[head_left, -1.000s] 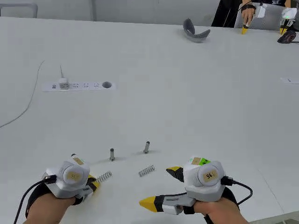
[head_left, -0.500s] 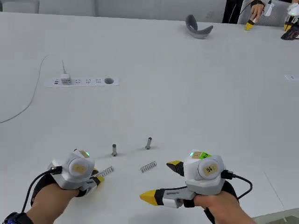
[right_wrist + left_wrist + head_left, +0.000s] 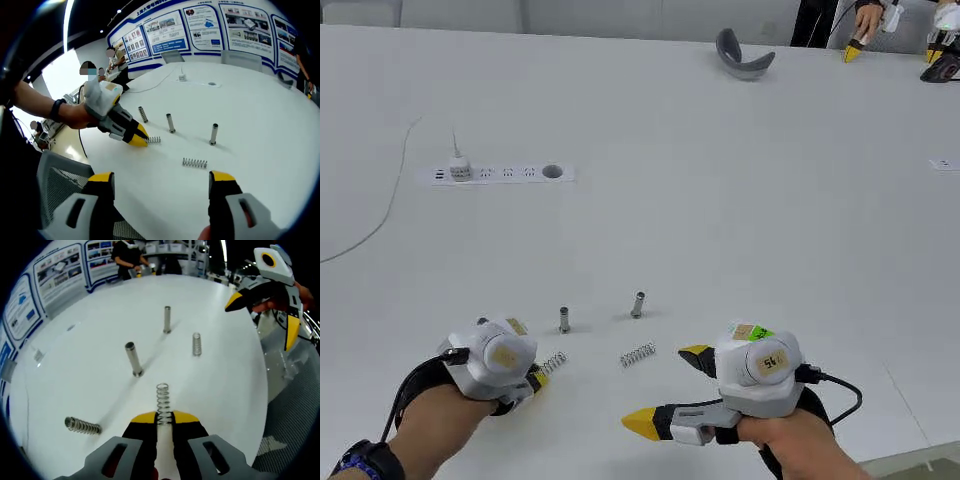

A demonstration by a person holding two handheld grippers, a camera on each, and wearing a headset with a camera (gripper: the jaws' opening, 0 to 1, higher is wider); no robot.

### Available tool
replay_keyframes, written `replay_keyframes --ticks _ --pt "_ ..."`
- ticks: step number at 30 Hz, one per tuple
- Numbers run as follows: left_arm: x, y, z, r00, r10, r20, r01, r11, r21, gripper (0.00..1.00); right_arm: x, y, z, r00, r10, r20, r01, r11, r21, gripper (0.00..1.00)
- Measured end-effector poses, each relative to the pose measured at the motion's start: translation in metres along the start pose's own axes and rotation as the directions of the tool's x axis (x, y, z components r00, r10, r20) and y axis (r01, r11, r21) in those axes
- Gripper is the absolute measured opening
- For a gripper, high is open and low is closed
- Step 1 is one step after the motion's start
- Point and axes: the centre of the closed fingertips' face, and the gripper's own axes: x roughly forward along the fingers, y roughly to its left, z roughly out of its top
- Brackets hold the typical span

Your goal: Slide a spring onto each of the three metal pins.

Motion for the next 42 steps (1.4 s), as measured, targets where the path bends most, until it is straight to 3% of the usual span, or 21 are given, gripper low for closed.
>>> replay_keyframes --ticks 8,13,16,22,33,42 --pt "-0.009 -0.021 0.014 0.9985 -0.043 0.033 0.041 0.997 0.058 0.1 0.0 -0.001 -0.001 0.9999 0.006 0.011 -0.007 0.999 0.035 0.77" --pt "-0.013 -0.03 0.019 0.995 -0.079 0.062 0.077 0.996 0.036 0.1 0.0 -0.001 0.0 0.9996 0.014 0.023 -0.015 0.998 0.061 0.75" --pt "-0.017 -0.035 0.024 0.9934 -0.091 0.07 0.087 0.995 0.057 0.1 0.0 0.001 0.002 0.9993 0.022 0.031 -0.024 0.997 0.075 0.73" --pt "-0.027 -0.044 0.038 0.9849 -0.137 0.106 0.131 0.99 0.056 0.1 0.002 0.005 0.002 0.9977 0.053 0.042 -0.058 0.991 0.119 0.68" --pt "-0.042 -0.066 0.061 0.9724 -0.187 0.14 0.168 0.976 0.135 0.1 0.007 0.011 0.007 0.9941 0.089 0.062 -0.097 0.986 0.137 0.65" --pt "-0.047 -0.089 0.073 0.961 -0.232 0.151 0.203 0.962 0.185 0.1 0.008 0.015 0.015 0.987 0.125 0.101 -0.142 0.973 0.184 0.54"
